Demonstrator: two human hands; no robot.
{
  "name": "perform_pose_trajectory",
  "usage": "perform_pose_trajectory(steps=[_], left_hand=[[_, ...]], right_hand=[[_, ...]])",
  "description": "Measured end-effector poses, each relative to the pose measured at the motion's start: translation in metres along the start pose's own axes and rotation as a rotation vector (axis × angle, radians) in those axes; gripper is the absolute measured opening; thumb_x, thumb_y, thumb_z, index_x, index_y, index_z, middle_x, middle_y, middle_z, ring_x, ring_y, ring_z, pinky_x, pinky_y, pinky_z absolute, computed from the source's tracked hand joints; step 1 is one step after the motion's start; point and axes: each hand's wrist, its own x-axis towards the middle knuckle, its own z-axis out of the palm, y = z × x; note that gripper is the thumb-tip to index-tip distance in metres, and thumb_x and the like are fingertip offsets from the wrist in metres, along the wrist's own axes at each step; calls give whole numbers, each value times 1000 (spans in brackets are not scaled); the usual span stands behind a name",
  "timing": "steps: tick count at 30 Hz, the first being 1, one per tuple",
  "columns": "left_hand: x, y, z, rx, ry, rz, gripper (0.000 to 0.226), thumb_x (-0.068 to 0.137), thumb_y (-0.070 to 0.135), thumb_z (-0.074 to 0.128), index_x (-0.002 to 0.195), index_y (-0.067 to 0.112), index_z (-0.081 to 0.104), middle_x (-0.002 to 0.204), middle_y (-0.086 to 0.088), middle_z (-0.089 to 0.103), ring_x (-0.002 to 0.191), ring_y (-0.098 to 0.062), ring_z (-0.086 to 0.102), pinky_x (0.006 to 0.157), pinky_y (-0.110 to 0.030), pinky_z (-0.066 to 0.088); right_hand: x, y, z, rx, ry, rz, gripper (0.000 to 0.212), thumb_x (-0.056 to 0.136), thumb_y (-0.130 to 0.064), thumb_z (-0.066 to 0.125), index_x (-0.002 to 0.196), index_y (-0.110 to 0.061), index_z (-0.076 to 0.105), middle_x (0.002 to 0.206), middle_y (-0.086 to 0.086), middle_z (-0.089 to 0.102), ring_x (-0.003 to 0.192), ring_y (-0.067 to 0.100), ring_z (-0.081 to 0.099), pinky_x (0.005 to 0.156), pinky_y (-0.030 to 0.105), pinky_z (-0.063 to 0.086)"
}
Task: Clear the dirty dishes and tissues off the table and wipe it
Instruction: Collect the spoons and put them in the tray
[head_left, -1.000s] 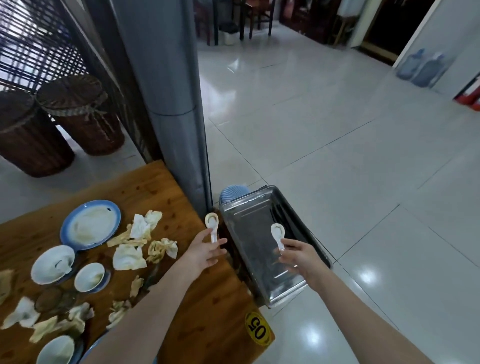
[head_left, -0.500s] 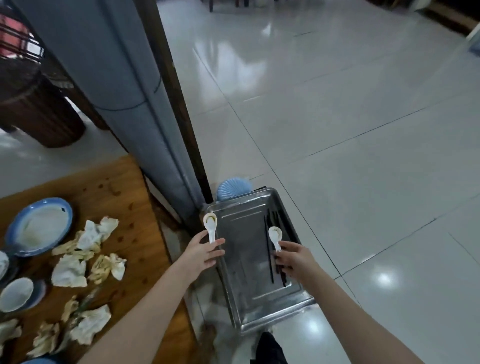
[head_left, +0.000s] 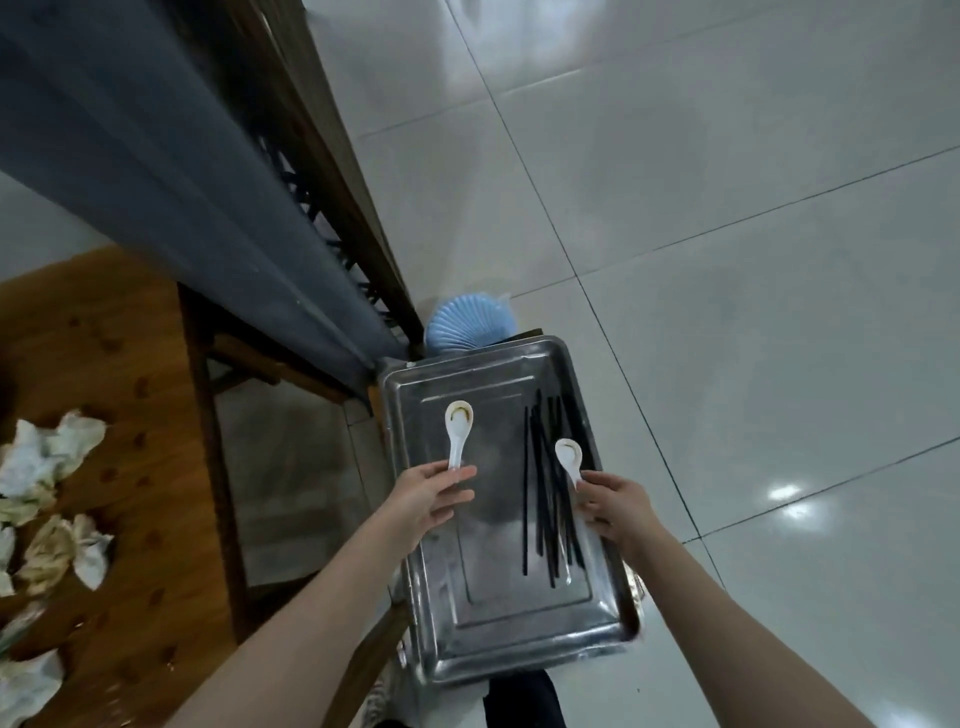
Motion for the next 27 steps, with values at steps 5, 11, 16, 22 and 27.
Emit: perform_pose_trajectory(steps=[5, 11, 16, 22, 27], left_hand=[[44, -12, 5, 46, 26, -27, 27, 96, 22, 57, 121, 10, 59, 108, 0, 73, 102, -23, 67, 86, -34, 43], [71, -20, 19, 60, 64, -47, 27, 97, 22, 55, 121, 10, 59, 108, -2, 71, 98, -23, 66, 79, -31, 44], [80, -25, 38, 83, 74, -49, 30, 96, 24, 59, 122, 10, 61, 94, 3, 71, 79, -15, 64, 75, -29, 44], [83, -30, 74, 73, 54, -55, 24, 96, 24, 59, 117, 13, 63, 91, 4, 70, 79, -15, 65, 75, -30, 45], [84, -27, 106, 72, -5, -74, 14, 98, 28, 55, 108, 19, 60, 88, 5, 70, 72, -13, 63, 67, -25, 45]], right_hand=[[52, 3, 7, -42, 14, 3, 29, 91, -3, 58, 119, 0, 57, 91, 15, 66, 60, 14, 58, 40, 14, 36], [85, 16, 10, -65, 57, -18, 27, 92, -7, 58, 119, -6, 58, 107, 12, 65, 69, 17, 63, 63, 27, 46], [65, 44, -14, -82, 6, 87, 27, 90, -6, 60, 117, -7, 59, 107, 14, 67, 74, 20, 64, 66, 32, 48], [42, 53, -50, -2, 61, 89, 21, 91, -3, 57, 112, -3, 60, 89, 18, 68, 67, 22, 60, 61, 29, 44], [33, 44, -71, -9, 89, 54, 17, 94, -9, 55, 109, -9, 61, 92, 13, 71, 76, 24, 64, 63, 29, 49]])
